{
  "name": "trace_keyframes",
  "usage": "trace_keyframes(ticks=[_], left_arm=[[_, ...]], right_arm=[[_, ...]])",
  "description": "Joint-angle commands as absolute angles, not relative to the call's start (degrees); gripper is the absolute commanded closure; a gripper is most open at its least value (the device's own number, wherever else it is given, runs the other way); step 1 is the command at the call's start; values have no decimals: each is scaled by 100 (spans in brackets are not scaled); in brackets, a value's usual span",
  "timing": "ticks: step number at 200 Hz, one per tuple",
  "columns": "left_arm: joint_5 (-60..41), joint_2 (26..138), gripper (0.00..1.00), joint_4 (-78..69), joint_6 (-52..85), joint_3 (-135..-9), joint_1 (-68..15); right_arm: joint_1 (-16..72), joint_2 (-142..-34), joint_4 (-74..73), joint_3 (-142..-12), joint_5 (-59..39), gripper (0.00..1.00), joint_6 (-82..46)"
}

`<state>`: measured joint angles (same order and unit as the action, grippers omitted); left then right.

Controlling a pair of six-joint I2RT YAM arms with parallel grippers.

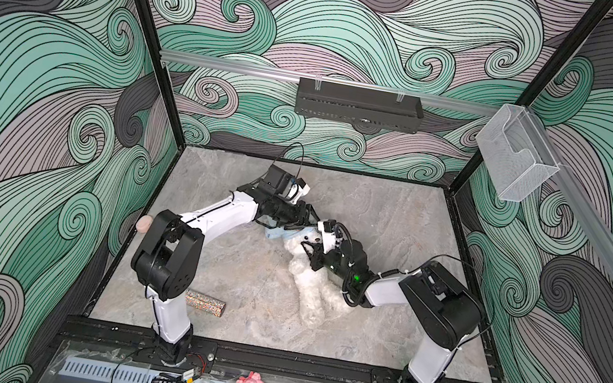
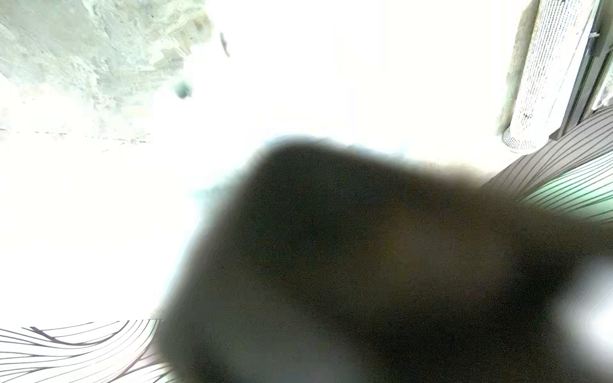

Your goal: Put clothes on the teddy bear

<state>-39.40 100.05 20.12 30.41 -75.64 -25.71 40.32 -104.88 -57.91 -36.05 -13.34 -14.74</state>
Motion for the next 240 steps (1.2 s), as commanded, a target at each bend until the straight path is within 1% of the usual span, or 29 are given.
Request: trace_keyframes(ticks=[1,25,40,76,111,141,170,185,223,240], left_arm=[[-3754,9737,33,2241,2830,-7651,-2525],[-3702,9591,27,2238,2806,-7601,-2484],[-3644,9514,27,2267,2778,-7586,-2453],[-3368,9331,28,2466,2682,-7434,-2346],[-3074,8815,31,2544,2660,-7134,-2080],[-2912,8422,33,3310,2391,-7098,-1739],[-2946,8214,39,3843,1918,-6974,-1572],[-3097,8255,46,3990,1715,-7006,-1564],[-3653,8763,59,4422,1258,-7330,-1593],[-3850,9065,63,4844,1005,-7534,-1650]], right_arm=[[4025,-10376,-5853,-3496,-1469,88,-1179],[4025,-10334,-5844,-3473,-1486,88,-1074],[4026,-10314,-5778,-3482,-1494,88,-1014],[4017,-10151,-5444,-3434,-1537,89,-743],[4017,-9796,-5105,-3205,-1603,90,-372],[4017,-9203,-4512,-3075,-1919,90,21],[4018,-8626,-4376,-2830,-2055,90,388],[4017,-8407,-4358,-2755,-2125,90,545],[4017,-8100,-4422,-2683,-2333,91,585],[4017,-8059,-4412,-2706,-2372,91,554]])
